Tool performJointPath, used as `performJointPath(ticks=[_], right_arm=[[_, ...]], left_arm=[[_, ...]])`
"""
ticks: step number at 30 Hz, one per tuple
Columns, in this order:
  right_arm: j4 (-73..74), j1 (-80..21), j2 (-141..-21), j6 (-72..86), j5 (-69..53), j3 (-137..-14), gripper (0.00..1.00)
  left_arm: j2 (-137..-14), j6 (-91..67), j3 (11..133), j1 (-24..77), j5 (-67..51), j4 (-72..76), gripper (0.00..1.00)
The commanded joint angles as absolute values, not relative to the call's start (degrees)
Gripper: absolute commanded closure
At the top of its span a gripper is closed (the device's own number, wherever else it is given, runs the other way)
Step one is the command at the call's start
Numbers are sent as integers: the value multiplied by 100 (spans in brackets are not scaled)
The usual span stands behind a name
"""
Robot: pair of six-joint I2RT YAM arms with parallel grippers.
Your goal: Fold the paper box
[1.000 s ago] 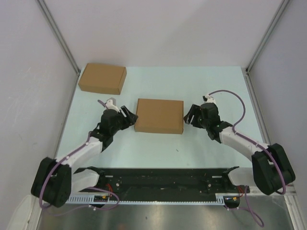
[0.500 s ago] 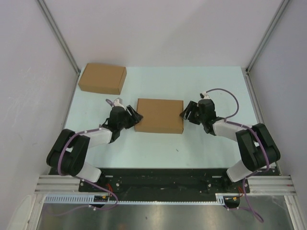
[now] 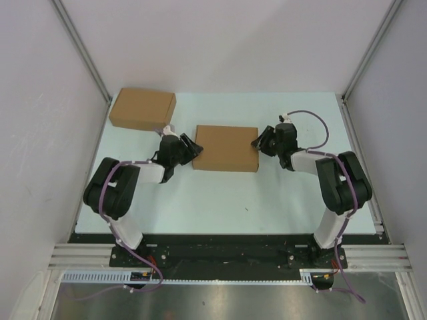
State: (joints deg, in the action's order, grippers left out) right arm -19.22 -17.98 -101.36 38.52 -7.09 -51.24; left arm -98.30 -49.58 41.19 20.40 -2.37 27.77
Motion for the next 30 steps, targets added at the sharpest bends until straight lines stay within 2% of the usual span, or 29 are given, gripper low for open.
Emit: performJointPath(ticks=[1,4,10,14,17,24,28,30], right_arm=[[-1925,-1680,-10704,3806,-1001,-5746,58],[-1872,-1600,-10828,3788,-1037,-5976,56],[-1495,-1398,-10293,3849,-862,-6003,39],[-1022,-1187,-9250,3788,-607,-6020,31],[-478,-1265,-8171,3482,-28,-6038,29],[694,-3344,-6516,2347,2159,-5732,28],[878,-3979,-5942,2189,2574,-5371,28],[888,-4165,-5705,2058,2785,-5265,28]], left_arm=[[-10247,-5097,4631,2022,-562,2813,41],[-10301,-5098,4702,1978,-528,2821,40],[-9590,-4694,4869,1714,-238,2323,34],[-8529,-4246,5097,1556,183,1575,31],[-7640,-3746,5273,1573,623,706,30],[-6399,-3612,5107,2267,1958,-1262,29],[-5742,-3402,4747,2531,2030,-1555,33],[-5538,-3401,4606,2549,2083,-1634,31]])
